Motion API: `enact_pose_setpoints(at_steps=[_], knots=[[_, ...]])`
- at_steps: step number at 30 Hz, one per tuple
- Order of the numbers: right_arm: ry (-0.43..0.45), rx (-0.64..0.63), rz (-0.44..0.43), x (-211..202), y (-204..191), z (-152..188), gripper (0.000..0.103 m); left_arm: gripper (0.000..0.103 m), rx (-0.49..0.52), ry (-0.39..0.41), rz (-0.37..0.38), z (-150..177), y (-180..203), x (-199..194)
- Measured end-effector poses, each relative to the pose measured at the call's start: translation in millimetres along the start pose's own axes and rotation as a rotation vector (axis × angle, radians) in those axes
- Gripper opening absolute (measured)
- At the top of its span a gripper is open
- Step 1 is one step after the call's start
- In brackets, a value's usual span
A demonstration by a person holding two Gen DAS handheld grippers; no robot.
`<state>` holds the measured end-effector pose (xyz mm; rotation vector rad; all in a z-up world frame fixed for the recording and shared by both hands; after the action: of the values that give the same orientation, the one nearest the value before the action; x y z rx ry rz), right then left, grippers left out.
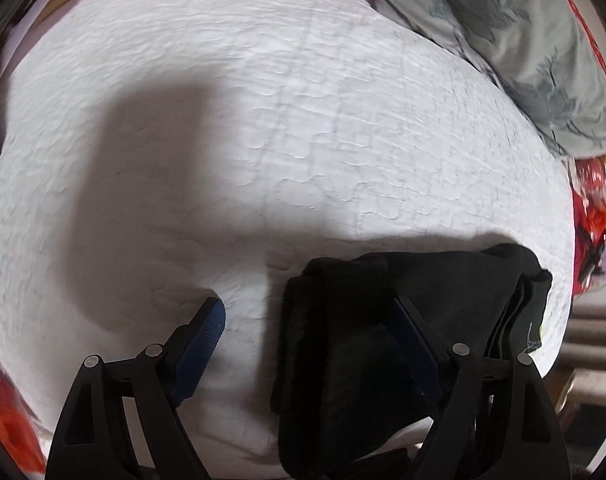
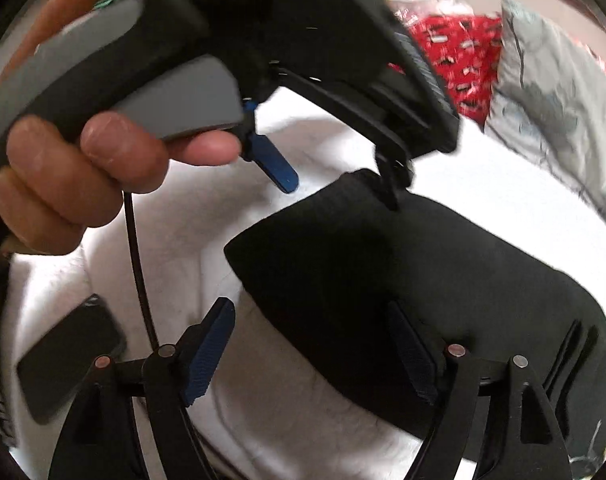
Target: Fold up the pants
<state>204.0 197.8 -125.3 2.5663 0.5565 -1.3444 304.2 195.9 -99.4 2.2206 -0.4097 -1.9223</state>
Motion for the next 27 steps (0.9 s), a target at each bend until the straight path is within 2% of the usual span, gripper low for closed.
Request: enact_pose_setpoints(at_steps=[2,3,4,5,6,7,10,11,19,27], knots=[[0.010,-0.008,0.005,2.8,1.3,-1.2,0.079,0.082,0.025,-0.008,0.010,-0.6,6.8,4.7],[0.013,-0.006,0.001,3.7,2.1,-1.9,0.078,0.074,0.035,-0.013,0.016,-1.2,10.1,7.2],[0.015,0.001,-0.009,4.4,4.0,-2.5,0.071,0.055,0.041,-0.016,0.026,-2.2,12.7,9.0],[0.014,0.007,-0.022,5.2,6.5,-3.0,0.065,0.046,0.039,-0.028,0.033,-2.1,13.6,10.4],[0.013,0.010,-0.037,5.6,8.8,-3.4,0.061,0.042,0.027,-0.030,0.022,-3.3,12.1,12.2],[0.012,0.012,-0.046,5.4,10.5,-3.6,0.050,0.038,0.013,-0.026,0.024,-4.1,10.1,12.4],[0.012,0.019,-0.086,0.8,13.2,-6.4,0.027,0.035,-0.018,-0.012,0.047,-3.9,8.5,9.9],[0.018,0.020,-0.095,-2.8,13.2,-7.4,0.024,0.035,-0.031,-0.009,0.055,-3.1,8.0,8.4],[0.058,0.054,-0.134,-29.8,20.2,-14.6,0.018,0.033,-0.140,0.022,0.128,4.8,7.6,-12.0],[0.109,0.086,-0.135,-66.3,38.6,-14.2,0.018,0.033,-0.151,0.056,0.165,14.9,32.3,-44.9]])
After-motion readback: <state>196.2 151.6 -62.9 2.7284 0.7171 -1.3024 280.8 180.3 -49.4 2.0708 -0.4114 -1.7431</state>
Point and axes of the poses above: each gripper's, at about its wrist camera, not at the fingertips, and x roughly the way its jaws point, y to its right, z to its underside, the point moved 5 cm from there along x, roughly the way its jaws point, and after that the axes turned 5 degrees about y, right-handed, at the moved point
